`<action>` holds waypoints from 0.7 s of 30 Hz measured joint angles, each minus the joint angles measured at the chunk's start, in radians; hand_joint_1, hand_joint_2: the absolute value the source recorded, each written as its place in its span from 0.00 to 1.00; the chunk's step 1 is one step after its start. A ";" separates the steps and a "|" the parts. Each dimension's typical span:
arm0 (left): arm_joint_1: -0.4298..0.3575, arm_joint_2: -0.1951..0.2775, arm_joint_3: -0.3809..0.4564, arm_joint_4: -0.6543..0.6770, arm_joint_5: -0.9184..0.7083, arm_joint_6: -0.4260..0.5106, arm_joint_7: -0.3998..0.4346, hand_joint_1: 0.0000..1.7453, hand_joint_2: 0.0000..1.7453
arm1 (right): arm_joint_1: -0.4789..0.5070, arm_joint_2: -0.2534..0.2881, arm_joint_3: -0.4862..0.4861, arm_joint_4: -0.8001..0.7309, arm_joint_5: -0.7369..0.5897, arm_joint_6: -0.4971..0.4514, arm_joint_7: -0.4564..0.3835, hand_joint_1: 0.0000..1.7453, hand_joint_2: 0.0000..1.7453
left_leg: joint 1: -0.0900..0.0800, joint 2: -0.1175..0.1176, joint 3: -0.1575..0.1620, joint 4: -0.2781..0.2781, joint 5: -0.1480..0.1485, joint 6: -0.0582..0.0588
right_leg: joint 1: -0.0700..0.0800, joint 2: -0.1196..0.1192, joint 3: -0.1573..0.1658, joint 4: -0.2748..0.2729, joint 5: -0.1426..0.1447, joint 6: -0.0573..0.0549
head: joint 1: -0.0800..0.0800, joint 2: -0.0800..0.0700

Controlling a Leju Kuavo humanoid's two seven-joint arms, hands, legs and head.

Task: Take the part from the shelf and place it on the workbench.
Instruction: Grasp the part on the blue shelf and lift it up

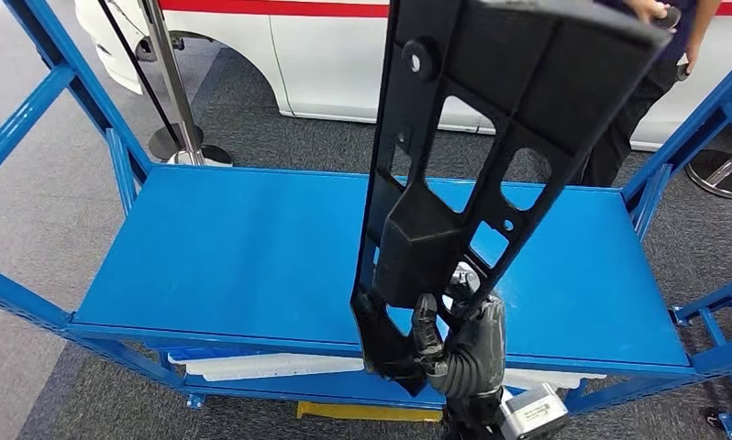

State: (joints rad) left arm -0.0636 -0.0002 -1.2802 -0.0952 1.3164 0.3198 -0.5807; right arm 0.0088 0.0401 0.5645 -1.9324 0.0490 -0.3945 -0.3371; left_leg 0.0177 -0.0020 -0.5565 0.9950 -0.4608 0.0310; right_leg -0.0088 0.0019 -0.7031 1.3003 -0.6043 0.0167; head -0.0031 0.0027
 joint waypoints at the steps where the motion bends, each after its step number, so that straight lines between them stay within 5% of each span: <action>1: 0.000 -0.002 0.000 0.000 0.009 0.001 0.003 0.00 1.00 | 0.020 -0.001 -0.013 0.004 -0.029 0.056 0.000 1.00 1.00 | 0.000 -0.001 0.000 0.001 -0.001 -0.001 | -0.002 0.000 0.003 -0.010 0.018 0.001 | 0.000 0.000; 4: -0.001 -0.009 0.000 0.000 0.031 0.003 0.010 0.00 1.00 | 0.073 -0.003 -0.047 0.012 -0.077 0.200 -0.030 1.00 1.00 | -0.002 -0.004 0.001 0.010 -0.008 -0.010 | -0.004 -0.002 0.090 -0.192 0.111 -0.004 | 0.000 0.000; 6: -0.002 -0.010 0.000 0.000 0.042 0.005 0.016 0.00 1.00 | 0.101 -0.003 -0.063 0.013 -0.092 0.246 -0.060 1.00 1.00 | -0.005 -0.005 -0.001 0.017 -0.014 -0.020 | -0.002 -0.001 0.120 -0.257 0.125 -0.012 | 0.000 0.000; 10: -0.002 -0.013 0.000 0.000 0.053 0.001 0.018 0.00 1.00 | 0.145 -0.001 -0.093 0.012 -0.121 0.281 -0.090 1.00 1.00 | -0.002 -0.004 -0.006 0.034 -0.032 -0.042 | -0.001 0.000 0.123 -0.267 0.128 -0.037 | 0.000 0.000; 15: -0.004 -0.016 0.000 0.001 0.053 0.001 0.018 0.00 1.00 | 0.164 0.001 -0.103 0.012 -0.124 0.287 -0.096 1.00 1.00 | 0.002 -0.003 -0.110 0.267 -0.157 -0.057 | -0.002 -0.002 0.124 -0.271 0.130 -0.050 | -0.001 0.000; 21: -0.003 -0.016 0.000 0.001 0.053 0.001 0.018 0.00 1.00 | 0.164 0.001 -0.104 0.012 -0.124 0.287 -0.096 1.00 1.00 | 0.002 -0.003 -0.115 0.278 -0.161 -0.057 | -0.001 -0.002 0.124 -0.271 0.130 -0.050 | -0.001 0.000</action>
State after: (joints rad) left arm -0.0671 -0.0160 -1.2806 -0.0946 1.3699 0.3208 -0.5627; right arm 0.1732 0.0412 0.4608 -1.9207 -0.0748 -0.1072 -0.4330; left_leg 0.0193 -0.0052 -0.6713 1.2734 -0.6217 -0.0258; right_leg -0.0103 -0.0003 -0.5795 1.0290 -0.4739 -0.0333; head -0.0038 0.0027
